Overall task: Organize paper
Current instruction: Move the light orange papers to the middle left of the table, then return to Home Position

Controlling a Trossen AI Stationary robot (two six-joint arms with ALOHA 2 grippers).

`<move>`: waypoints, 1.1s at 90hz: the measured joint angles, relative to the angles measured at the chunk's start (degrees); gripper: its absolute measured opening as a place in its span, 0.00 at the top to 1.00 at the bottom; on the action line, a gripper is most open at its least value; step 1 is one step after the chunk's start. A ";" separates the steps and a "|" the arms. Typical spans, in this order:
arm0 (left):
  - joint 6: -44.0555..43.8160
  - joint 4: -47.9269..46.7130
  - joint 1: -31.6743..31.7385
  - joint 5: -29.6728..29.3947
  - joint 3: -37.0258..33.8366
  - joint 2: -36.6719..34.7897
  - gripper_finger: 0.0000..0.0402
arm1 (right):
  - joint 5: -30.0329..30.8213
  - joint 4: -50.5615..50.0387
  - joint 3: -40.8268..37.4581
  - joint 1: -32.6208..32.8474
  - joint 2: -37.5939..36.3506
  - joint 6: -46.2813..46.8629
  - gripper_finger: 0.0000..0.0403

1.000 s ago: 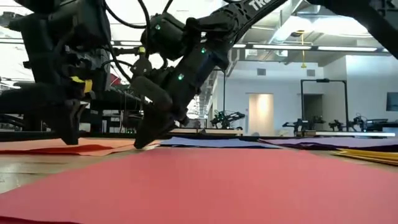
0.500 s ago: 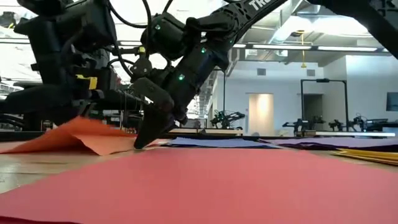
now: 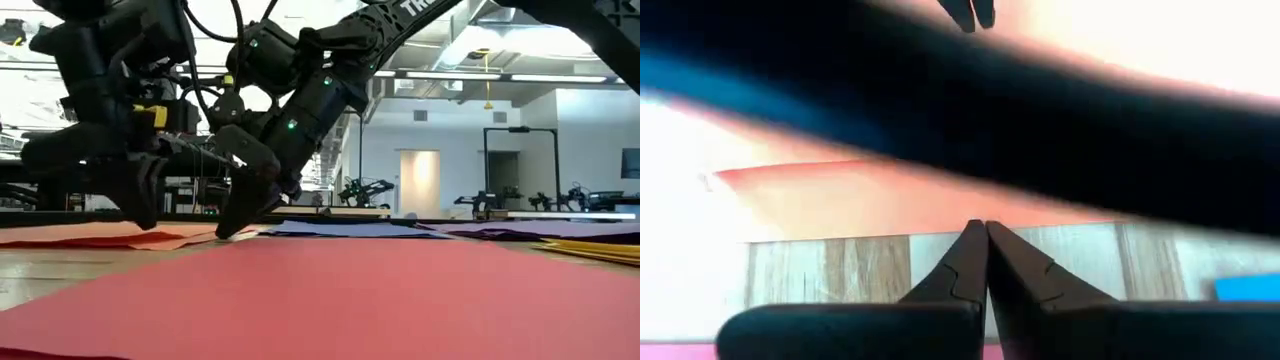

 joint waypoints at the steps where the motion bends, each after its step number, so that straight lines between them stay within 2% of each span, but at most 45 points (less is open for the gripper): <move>1: -0.54 -0.25 0.11 -0.19 -0.07 0.00 1.00 | 0.00 0.00 0.00 0.01 0.01 0.00 1.00; 13: -5.73 -0.36 2.52 -1.23 -0.97 0.00 1.00 | -0.11 0.02 0.00 0.02 0.01 0.00 1.00; 25: -4.42 0.02 3.38 -0.85 -0.59 0.00 1.00 | -0.17 0.02 0.00 0.00 0.01 -0.02 1.00; 41: -1.59 -9.29 3.29 4.00 7.33 0.00 1.00 | -0.15 -2.93 1.12 0.00 -1.80 0.24 1.00; 57: -1.75 -21.42 1.93 5.95 17.83 -4.65 1.00 | -1.99 -12.68 3.75 0.49 -10.02 4.01 1.00; 67: -2.69 -23.11 1.32 6.33 21.73 -10.40 1.00 | -3.09 -16.31 1.51 1.55 -18.64 4.35 1.00; 76: -4.05 -20.93 1.39 6.65 21.64 -17.65 1.00 | -3.37 -11.22 -6.90 2.27 -29.55 6.33 1.00; 90: -7.62 -21.46 1.69 6.83 19.76 -26.60 1.00 | -1.76 3.10 -32.34 3.97 -49.92 14.05 1.00; 99: -9.18 -22.38 1.69 6.60 19.81 -31.22 1.00 | 0.41 9.49 -44.88 6.12 -61.21 23.27 1.00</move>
